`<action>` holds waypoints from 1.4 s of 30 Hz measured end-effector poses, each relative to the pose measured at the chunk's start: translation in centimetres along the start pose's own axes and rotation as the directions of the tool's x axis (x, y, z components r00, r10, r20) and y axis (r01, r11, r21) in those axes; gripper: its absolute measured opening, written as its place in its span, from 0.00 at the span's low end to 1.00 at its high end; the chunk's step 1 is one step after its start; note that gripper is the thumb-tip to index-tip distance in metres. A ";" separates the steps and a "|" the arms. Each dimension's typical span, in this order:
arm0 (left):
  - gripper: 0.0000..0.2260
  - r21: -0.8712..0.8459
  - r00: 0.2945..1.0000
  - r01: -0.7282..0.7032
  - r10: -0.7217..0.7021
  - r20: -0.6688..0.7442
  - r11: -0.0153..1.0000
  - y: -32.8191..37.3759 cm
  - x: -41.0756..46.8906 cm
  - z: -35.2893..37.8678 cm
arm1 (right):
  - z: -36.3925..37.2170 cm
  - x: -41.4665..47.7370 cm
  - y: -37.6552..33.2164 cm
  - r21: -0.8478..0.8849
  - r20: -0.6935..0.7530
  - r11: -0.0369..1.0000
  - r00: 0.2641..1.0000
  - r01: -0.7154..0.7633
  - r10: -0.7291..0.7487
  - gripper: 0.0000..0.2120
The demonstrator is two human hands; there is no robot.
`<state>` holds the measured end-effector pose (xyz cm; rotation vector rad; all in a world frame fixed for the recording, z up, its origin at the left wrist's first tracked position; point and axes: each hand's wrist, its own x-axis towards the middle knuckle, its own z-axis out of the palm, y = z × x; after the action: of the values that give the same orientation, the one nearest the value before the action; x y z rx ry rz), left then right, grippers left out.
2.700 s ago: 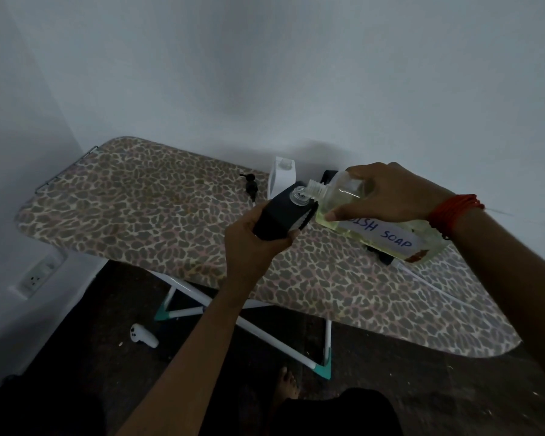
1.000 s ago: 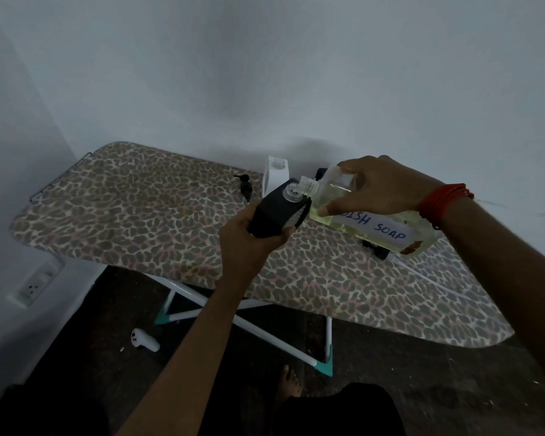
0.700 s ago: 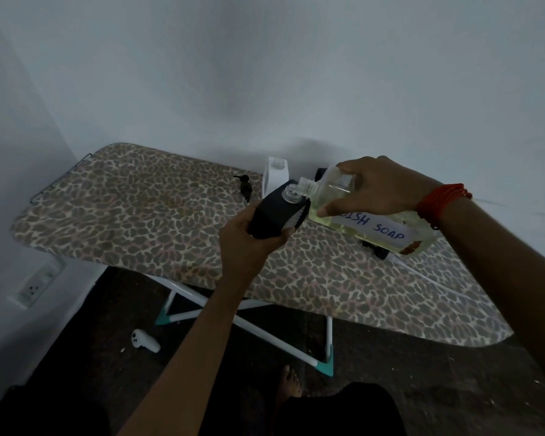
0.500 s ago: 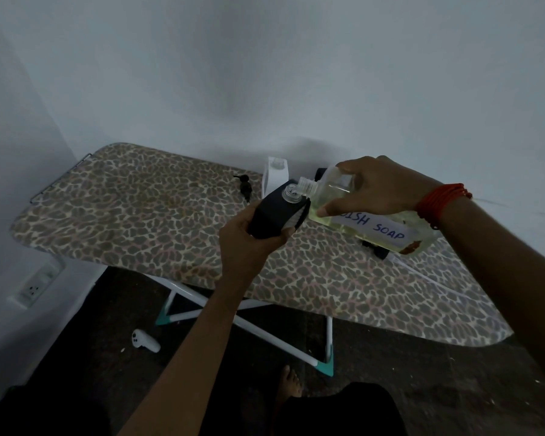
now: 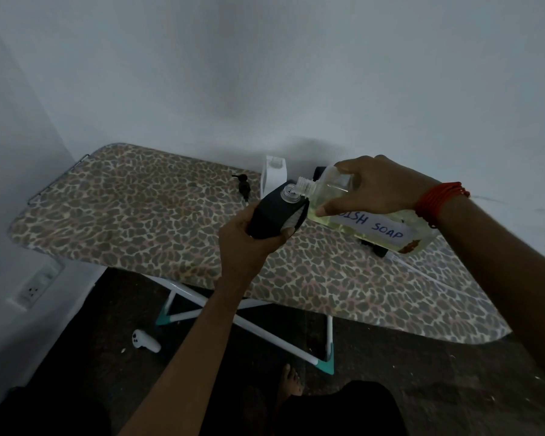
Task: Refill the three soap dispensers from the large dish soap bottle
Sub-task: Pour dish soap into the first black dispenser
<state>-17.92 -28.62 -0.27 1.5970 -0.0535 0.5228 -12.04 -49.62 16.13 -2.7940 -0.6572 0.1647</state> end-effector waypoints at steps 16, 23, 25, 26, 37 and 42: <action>0.21 -0.001 1.000 -0.018 0.018 -0.007 1.000 -0.4 0.1 0.2 | -0.1 -0.2 0.1 0.000 -0.006 1.000 1.000 -0.024 0.024 0.42; 0.20 0.002 1.000 -0.015 0.015 0.018 1.000 0.0 0.2 0.1 | 0.2 0.1 0.2 0.038 -0.016 0.999 1.000 -0.018 0.019 0.37; 0.20 -0.009 1.000 -0.019 0.019 0.021 1.000 -0.1 0.2 0.1 | 0.3 0.1 0.3 0.037 -0.006 0.999 1.000 -0.020 0.021 0.37; 0.21 -0.014 1.000 -0.018 0.018 0.019 1.000 -0.2 0.2 0.1 | 0.3 0.1 0.3 0.035 -0.007 0.999 1.000 -0.022 0.022 0.38; 0.19 -0.007 0.999 0.012 -0.011 0.035 1.000 0.0 0.3 0.1 | -0.2 0.0 0.2 0.060 0.018 0.998 0.999 -0.033 0.032 0.21; 0.19 -0.010 0.999 0.017 -0.016 0.039 1.000 -0.1 0.2 0.2 | 0.0 0.0 0.4 0.085 0.006 0.996 1.000 -0.026 0.026 0.25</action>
<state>-17.67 -28.73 -0.25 1.5958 -0.0721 0.4783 -11.85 -49.93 16.04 -2.7218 -0.6009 0.2000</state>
